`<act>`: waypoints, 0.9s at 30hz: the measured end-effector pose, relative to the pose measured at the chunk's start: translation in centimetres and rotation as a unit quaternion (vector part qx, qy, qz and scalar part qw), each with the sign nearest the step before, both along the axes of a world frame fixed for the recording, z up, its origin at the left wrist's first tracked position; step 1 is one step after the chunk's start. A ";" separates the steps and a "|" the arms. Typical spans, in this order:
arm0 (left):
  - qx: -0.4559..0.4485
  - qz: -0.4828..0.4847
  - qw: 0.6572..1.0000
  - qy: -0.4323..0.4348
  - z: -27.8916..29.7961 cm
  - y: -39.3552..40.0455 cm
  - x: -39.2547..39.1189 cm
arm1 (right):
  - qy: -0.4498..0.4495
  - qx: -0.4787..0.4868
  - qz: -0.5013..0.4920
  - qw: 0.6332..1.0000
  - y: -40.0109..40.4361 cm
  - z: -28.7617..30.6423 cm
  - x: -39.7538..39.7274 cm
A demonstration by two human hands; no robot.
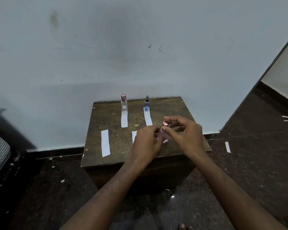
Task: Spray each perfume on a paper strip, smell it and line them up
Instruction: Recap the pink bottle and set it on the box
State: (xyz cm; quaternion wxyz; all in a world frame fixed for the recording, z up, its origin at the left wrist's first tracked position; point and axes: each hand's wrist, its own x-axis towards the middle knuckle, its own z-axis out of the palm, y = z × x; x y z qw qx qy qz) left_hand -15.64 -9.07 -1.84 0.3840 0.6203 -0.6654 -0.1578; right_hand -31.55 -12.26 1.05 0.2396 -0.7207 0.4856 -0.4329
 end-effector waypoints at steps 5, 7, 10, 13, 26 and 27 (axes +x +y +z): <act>-0.002 0.003 1.000 -0.004 -0.1 -0.1 0.0 | 0.020 -0.010 -0.007 1.000 0.0 0.0 -0.4; -0.001 0.003 1.000 0.004 -0.3 -0.1 0.1 | 0.023 -0.016 -0.015 1.000 0.1 -0.1 -0.3; 0.009 0.013 0.999 0.046 -0.5 0.1 0.0 | 0.032 -0.013 -0.044 0.998 0.7 -0.6 0.0; 0.045 0.013 0.995 0.085 -0.3 0.3 -0.1 | 0.051 0.020 -0.056 0.997 0.8 -1.1 0.2; 0.068 0.038 0.996 -0.038 0.8 0.4 4.7 | 0.086 0.096 0.018 0.992 -0.5 -2.1 -1.9; 0.072 0.045 0.994 -0.065 0.6 0.4 5.8 | 0.092 0.101 0.020 0.990 -0.6 -2.2 -2.1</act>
